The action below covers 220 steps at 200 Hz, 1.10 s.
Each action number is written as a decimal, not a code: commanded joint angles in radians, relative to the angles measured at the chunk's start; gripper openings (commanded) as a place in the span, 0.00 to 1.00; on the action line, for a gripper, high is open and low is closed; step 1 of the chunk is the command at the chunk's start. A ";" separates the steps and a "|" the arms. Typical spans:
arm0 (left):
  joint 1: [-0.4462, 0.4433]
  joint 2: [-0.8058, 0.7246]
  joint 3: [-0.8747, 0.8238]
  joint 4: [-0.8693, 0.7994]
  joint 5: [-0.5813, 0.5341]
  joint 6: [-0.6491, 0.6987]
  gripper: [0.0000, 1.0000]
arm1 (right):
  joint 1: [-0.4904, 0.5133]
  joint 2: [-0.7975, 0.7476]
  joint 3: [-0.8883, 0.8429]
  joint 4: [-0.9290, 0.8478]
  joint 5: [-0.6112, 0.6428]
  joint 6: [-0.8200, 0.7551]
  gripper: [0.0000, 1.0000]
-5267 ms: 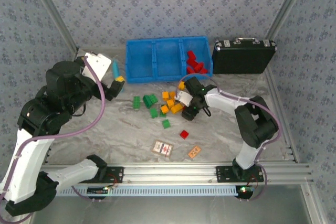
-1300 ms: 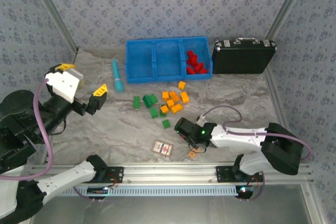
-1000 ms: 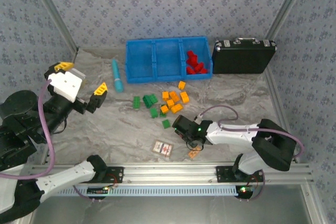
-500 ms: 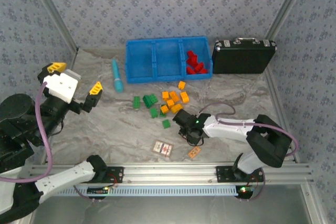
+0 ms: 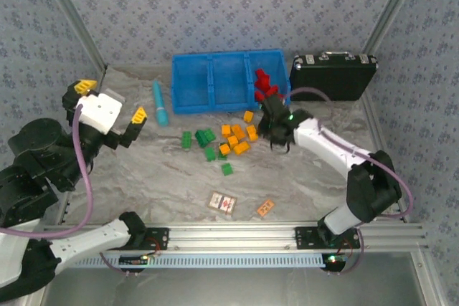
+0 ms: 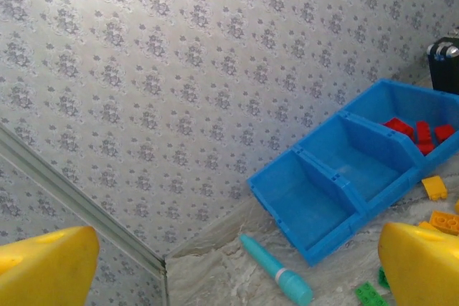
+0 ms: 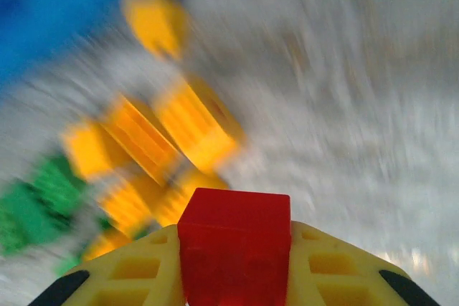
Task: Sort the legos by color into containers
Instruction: Pick up the lego from the bottom-center of the table, then place the lego in the container.
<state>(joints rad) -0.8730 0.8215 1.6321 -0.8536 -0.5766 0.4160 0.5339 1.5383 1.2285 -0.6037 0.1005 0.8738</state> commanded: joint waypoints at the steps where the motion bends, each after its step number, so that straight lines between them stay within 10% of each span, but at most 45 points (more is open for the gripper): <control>1: -0.006 0.022 -0.007 0.046 0.000 0.035 1.00 | -0.066 0.067 0.196 -0.007 0.048 -0.388 0.20; 106: 0.193 0.233 0.069 -0.031 0.157 -0.076 1.00 | -0.217 0.734 0.901 0.069 0.057 -0.639 0.22; 144: 0.342 0.302 0.136 -0.058 0.416 -0.186 1.00 | -0.261 0.913 1.090 0.008 0.008 -0.625 0.26; 220: 0.405 0.385 0.214 -0.050 0.593 -0.241 1.00 | -0.283 0.836 0.974 0.067 -0.123 -0.575 0.53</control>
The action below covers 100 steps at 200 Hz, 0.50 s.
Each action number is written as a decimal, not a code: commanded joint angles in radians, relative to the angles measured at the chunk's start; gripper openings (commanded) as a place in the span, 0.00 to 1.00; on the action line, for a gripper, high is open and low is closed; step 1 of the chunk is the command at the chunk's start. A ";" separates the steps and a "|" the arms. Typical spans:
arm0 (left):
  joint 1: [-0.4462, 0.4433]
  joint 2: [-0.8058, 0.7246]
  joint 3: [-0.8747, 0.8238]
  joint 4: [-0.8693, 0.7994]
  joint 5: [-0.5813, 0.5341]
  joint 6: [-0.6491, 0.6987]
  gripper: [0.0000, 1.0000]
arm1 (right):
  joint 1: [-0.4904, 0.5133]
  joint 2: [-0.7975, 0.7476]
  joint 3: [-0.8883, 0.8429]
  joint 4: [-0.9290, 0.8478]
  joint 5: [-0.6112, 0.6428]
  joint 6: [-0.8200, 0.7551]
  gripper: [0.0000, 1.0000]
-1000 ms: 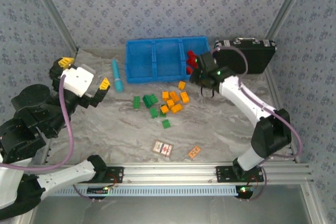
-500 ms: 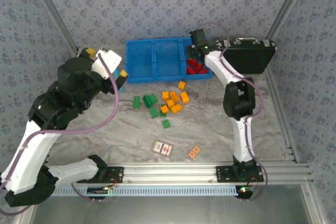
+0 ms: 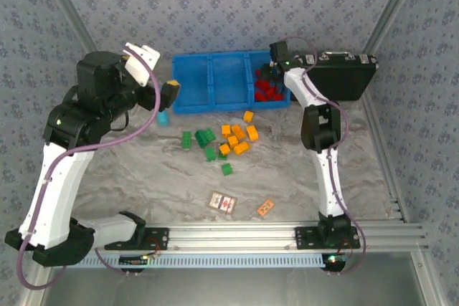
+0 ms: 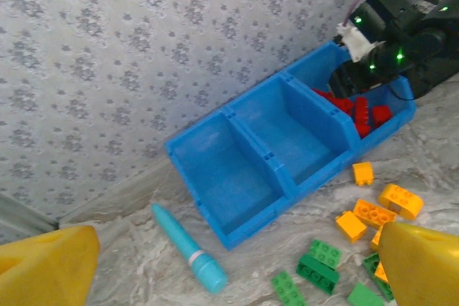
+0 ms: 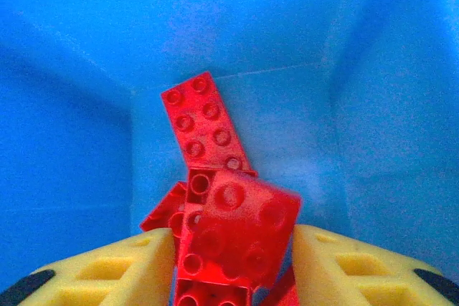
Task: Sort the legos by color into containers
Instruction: Place the lego in the container.
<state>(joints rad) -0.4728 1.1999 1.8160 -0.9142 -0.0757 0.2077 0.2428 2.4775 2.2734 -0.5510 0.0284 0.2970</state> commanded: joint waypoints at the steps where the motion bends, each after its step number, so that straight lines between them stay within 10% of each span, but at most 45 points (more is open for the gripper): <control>1: 0.005 0.006 0.029 0.013 0.097 -0.033 1.00 | 0.007 -0.109 -0.074 0.017 -0.053 0.002 0.53; 100: 0.016 -0.109 -0.038 0.075 0.269 -0.115 1.00 | 0.136 -0.707 -0.713 0.079 -0.144 -0.216 0.61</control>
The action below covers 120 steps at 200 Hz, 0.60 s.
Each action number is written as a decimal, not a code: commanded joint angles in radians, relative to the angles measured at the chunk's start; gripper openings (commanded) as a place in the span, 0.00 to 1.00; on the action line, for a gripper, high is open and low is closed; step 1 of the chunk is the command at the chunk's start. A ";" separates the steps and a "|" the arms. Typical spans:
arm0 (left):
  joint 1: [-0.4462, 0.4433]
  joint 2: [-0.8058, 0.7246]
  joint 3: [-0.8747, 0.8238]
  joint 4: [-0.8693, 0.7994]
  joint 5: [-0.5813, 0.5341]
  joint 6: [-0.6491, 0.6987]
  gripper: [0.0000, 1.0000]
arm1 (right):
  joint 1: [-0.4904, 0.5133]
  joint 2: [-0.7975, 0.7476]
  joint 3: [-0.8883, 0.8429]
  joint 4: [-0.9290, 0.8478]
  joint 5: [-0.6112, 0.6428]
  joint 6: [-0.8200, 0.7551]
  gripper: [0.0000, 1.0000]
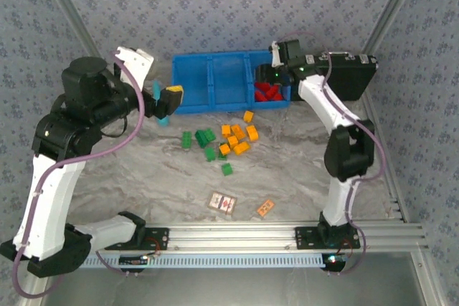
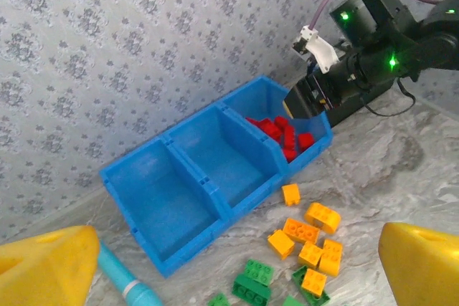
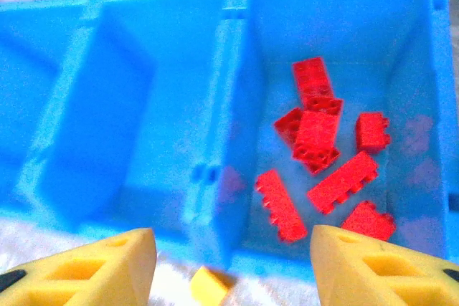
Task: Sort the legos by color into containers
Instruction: Place the lego in the container, then pick up the lego from the center of the table.
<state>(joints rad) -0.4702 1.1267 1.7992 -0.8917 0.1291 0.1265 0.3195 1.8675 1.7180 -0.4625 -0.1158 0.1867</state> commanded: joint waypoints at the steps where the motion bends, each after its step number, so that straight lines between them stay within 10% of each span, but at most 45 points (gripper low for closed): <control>1: 0.013 -0.037 -0.020 0.053 0.063 -0.035 1.00 | 0.062 -0.102 -0.166 -0.009 -0.005 -0.110 0.62; 120: 0.018 -0.036 0.063 0.011 0.127 -0.277 1.00 | 0.214 -0.271 -0.610 0.091 0.134 -0.006 0.72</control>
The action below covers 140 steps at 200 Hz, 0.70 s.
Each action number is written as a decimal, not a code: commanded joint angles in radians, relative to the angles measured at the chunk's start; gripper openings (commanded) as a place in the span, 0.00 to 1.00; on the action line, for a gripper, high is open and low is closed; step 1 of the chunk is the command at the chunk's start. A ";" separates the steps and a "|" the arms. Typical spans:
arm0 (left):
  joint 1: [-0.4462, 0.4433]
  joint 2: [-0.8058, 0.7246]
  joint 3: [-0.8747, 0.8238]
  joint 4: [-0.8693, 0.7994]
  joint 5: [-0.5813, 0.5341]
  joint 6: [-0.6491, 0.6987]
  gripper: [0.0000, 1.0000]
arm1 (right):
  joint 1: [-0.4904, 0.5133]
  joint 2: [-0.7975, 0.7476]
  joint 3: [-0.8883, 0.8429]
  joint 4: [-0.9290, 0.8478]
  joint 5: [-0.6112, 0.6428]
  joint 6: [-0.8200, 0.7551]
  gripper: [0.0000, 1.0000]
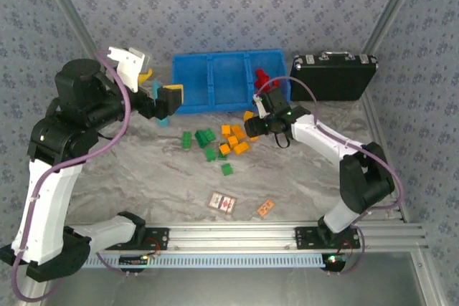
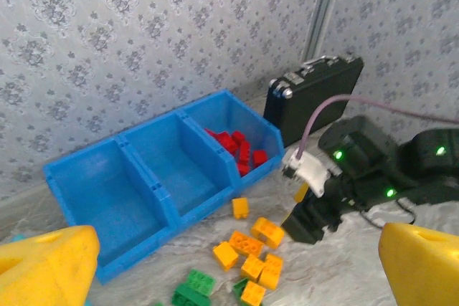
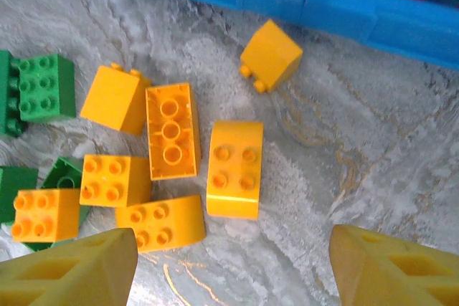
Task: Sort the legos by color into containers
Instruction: Pick up the lego from the center of the table.
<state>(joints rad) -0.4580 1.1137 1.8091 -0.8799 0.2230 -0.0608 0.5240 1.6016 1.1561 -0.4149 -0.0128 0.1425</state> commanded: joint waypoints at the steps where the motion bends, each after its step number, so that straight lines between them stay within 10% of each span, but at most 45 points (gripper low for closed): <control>1: 0.005 -0.024 0.053 -0.002 0.033 -0.091 1.00 | 0.010 -0.003 -0.050 0.046 0.031 0.040 0.72; 91: 0.005 -0.045 0.008 -0.039 -0.043 -0.105 1.00 | 0.015 0.256 0.028 0.107 0.056 0.048 0.71; 140: 0.006 -0.015 0.014 -0.031 -0.059 -0.079 1.00 | 0.010 0.365 0.147 0.074 0.057 0.040 0.54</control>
<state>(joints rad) -0.4580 1.0843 1.8133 -0.9169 0.1848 -0.1551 0.5354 1.9297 1.2587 -0.3164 0.0216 0.1883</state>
